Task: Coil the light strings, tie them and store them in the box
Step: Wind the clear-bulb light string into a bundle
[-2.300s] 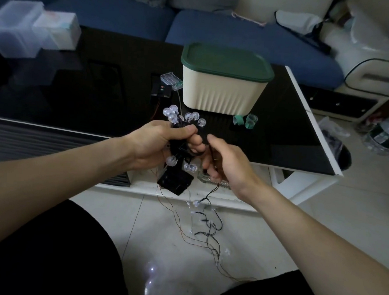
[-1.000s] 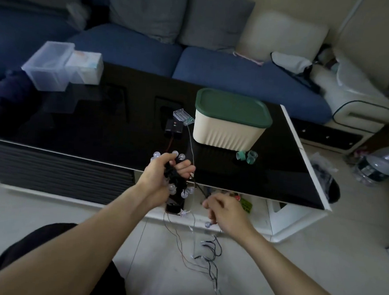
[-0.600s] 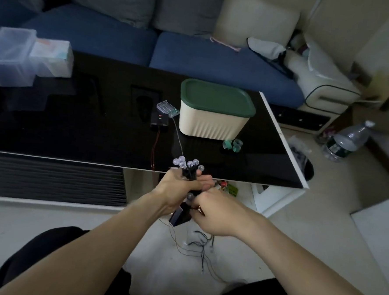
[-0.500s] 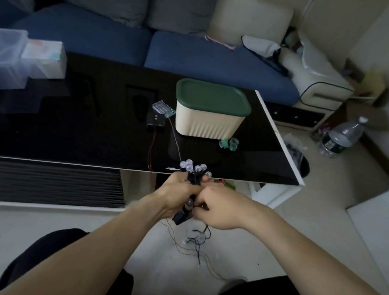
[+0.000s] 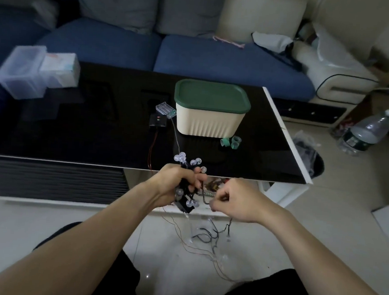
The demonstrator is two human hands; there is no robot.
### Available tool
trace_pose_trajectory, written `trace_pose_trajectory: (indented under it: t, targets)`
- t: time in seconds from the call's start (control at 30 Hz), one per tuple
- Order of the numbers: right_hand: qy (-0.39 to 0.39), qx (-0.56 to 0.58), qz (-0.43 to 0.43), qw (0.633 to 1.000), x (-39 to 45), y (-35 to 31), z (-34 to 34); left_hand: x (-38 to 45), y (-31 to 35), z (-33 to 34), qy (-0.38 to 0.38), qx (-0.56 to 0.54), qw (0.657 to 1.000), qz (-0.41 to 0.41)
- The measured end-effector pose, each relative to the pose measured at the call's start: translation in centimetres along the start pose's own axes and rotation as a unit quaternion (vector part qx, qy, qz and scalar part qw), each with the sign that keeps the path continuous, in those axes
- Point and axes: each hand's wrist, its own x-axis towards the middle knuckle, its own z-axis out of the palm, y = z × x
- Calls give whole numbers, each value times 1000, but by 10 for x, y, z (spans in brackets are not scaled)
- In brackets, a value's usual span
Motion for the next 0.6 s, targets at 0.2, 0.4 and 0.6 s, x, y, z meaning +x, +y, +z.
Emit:
trace_pose_trajectory:
  t: [0.2,0.4,0.6]
  targets:
    - [-13,-16,-12,1000,3,10,-8,-6,5,1,-33,-7,999,32]
    - [-43,-19,-101,994,15,-19,-4,-13,-12,-2,-24,91,995,35]
    - [-35,31,-121,992,25,-22,-10,-15,-12,-11,-97,121,988,-14]
